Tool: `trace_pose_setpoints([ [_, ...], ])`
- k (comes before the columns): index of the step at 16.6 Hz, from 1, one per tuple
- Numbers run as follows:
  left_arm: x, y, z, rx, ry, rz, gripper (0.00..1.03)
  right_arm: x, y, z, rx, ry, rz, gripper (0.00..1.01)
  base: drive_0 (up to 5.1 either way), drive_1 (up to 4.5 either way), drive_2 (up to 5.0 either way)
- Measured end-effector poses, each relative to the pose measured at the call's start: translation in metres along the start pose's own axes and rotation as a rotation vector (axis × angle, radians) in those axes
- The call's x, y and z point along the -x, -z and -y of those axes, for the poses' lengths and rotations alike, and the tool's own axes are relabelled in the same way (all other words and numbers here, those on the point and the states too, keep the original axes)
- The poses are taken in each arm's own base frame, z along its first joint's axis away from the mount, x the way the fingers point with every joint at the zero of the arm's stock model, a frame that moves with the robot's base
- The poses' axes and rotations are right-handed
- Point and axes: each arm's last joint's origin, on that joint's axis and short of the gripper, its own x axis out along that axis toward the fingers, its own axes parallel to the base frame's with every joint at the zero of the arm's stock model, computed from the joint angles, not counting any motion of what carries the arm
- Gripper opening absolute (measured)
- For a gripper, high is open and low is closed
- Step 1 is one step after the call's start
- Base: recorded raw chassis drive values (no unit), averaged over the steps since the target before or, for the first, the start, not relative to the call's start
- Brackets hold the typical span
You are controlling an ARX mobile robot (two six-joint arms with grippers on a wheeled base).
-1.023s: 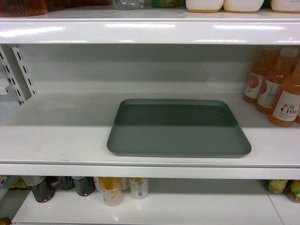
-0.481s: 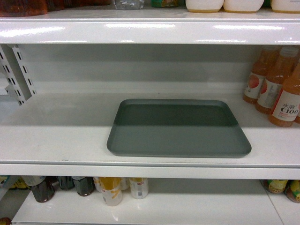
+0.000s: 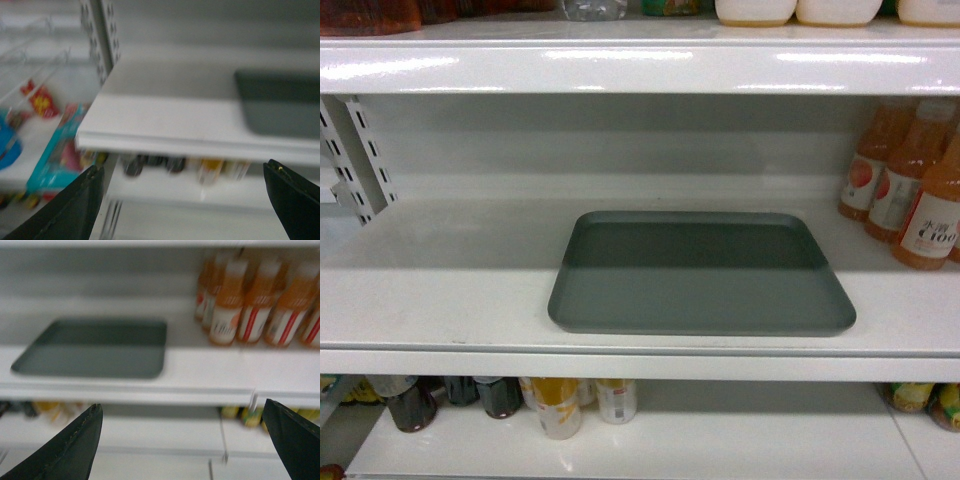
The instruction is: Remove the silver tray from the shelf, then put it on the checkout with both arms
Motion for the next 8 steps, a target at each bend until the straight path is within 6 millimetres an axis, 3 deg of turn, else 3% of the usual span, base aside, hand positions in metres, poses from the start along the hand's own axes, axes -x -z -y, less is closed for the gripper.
trace_pose_setpoints([
  [2, -0.020, -0.007, 0.004, -0.009, -0.038, -0.173, 0.98, -0.013, 0.003, -0.006, -0.018, -0.086, -0.267, 0.98, 0.0, 0.00, 0.0],
  [6, -0.077, -0.005, 0.026, -0.045, 0.128, -0.301, 0.98, -0.051, 0.010, -0.028, 0.003, -0.182, -0.364, 0.98, 0.0, 0.00, 0.0],
  [8, -0.115, -0.007, 0.041, -0.069, 0.145, -0.307, 0.98, -0.083, 0.007, -0.039, -0.006, -0.218, -0.364, 0.98, 0.0, 0.00, 0.0],
])
